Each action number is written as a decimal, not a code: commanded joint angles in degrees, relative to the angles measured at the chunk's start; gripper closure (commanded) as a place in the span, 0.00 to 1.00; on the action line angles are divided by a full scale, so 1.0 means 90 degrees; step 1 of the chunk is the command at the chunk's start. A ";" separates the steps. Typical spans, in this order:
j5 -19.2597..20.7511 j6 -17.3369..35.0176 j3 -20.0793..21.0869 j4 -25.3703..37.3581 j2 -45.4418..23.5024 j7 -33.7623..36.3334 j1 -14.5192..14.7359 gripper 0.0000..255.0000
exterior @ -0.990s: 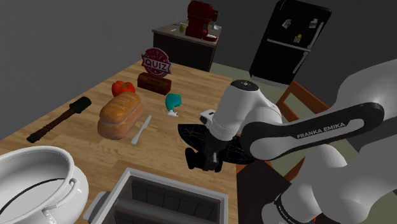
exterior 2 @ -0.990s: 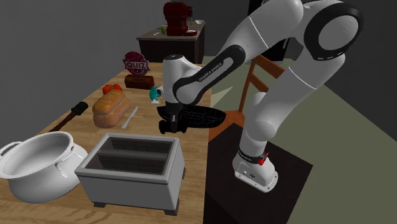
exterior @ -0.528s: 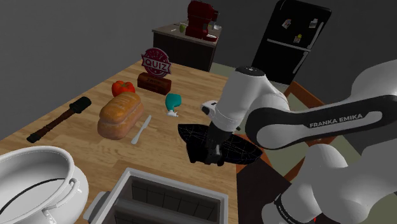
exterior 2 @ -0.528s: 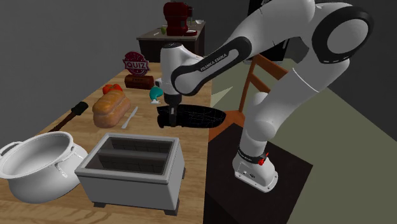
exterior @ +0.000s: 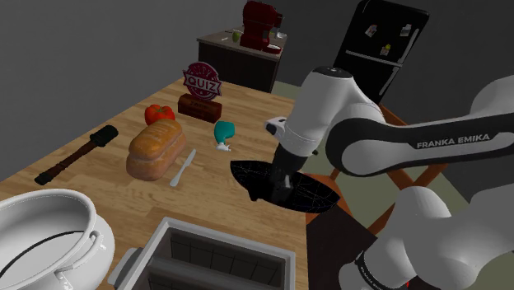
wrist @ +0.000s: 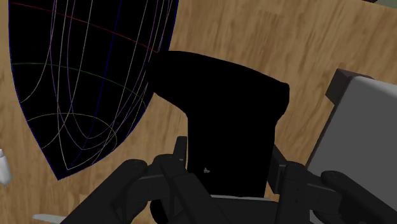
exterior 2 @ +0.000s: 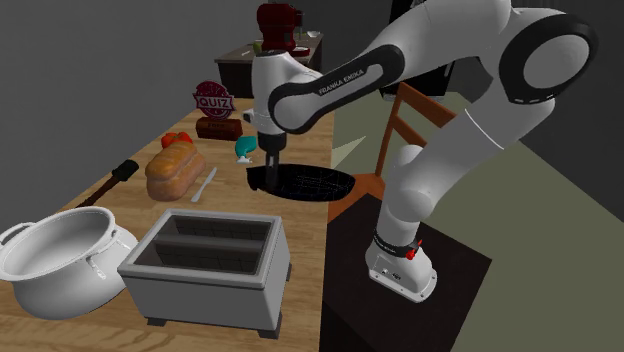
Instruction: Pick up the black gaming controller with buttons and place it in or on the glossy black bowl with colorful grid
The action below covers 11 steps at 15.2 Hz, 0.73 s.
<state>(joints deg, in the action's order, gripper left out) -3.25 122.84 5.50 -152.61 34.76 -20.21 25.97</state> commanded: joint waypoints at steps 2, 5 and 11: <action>0.0180 -0.0058 -0.0349 -0.0062 0.0114 -0.0420 -0.0211 1.00; 0.0409 -0.0069 -0.0768 -0.0112 0.0170 -0.0924 -0.0480 1.00; 0.0856 -0.0037 -0.1614 0.0015 0.0021 -0.1933 -0.0996 1.00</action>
<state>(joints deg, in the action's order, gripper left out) 3.75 122.42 -7.77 -152.44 34.95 -36.02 17.79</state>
